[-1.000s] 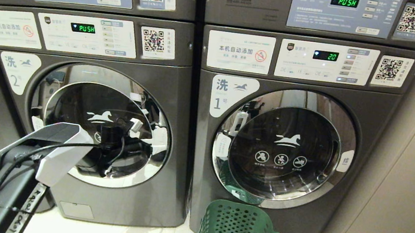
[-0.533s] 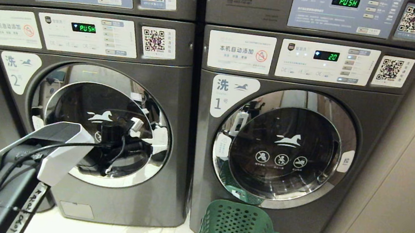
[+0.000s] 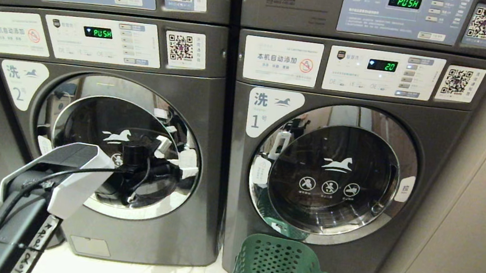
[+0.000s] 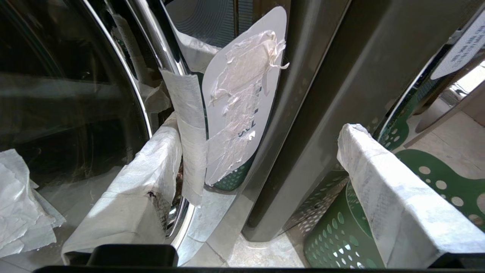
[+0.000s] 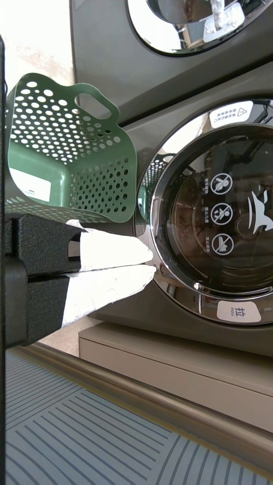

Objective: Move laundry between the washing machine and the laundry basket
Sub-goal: Open the lid of the washing machine

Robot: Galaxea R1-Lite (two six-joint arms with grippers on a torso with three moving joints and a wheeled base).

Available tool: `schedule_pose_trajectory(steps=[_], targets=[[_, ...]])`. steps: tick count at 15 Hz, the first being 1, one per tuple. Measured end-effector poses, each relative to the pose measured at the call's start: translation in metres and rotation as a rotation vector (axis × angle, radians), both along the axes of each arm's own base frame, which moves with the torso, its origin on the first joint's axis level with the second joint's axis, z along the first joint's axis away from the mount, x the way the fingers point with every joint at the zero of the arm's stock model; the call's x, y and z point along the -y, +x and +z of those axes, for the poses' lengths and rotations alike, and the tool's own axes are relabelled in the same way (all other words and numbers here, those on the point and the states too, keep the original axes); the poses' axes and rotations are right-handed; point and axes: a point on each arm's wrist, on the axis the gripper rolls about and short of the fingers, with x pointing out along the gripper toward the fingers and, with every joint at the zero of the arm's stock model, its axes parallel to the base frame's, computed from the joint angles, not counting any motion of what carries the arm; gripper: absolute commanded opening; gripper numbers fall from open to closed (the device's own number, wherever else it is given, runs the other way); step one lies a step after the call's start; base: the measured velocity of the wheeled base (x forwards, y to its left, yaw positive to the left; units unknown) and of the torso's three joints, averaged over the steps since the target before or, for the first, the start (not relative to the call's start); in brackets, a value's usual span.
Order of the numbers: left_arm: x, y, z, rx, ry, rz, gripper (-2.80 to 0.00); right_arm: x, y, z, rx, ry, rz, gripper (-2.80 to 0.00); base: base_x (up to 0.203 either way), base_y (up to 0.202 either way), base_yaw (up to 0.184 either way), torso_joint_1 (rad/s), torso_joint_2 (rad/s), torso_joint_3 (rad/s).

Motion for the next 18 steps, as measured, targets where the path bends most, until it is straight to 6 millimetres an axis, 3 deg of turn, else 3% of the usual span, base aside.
schedule_pose_trajectory(steps=[7, 18], targets=[[0.0083, -0.0004, 0.0027, 0.009, -0.032, -0.145, 0.00, 0.0000, 0.0000, 0.0000, 0.000, 0.000, 0.000, -2.80, 0.000, 0.000, 0.000, 0.000, 0.00, 0.000], [0.0092, -0.0012, 0.0012, -0.019, -0.072, -0.205, 0.00, 0.0000, 0.0000, 0.0000, 0.000, 0.000, 0.000, -2.80, 0.000, 0.000, 0.000, 0.000, 0.00, 0.000]])
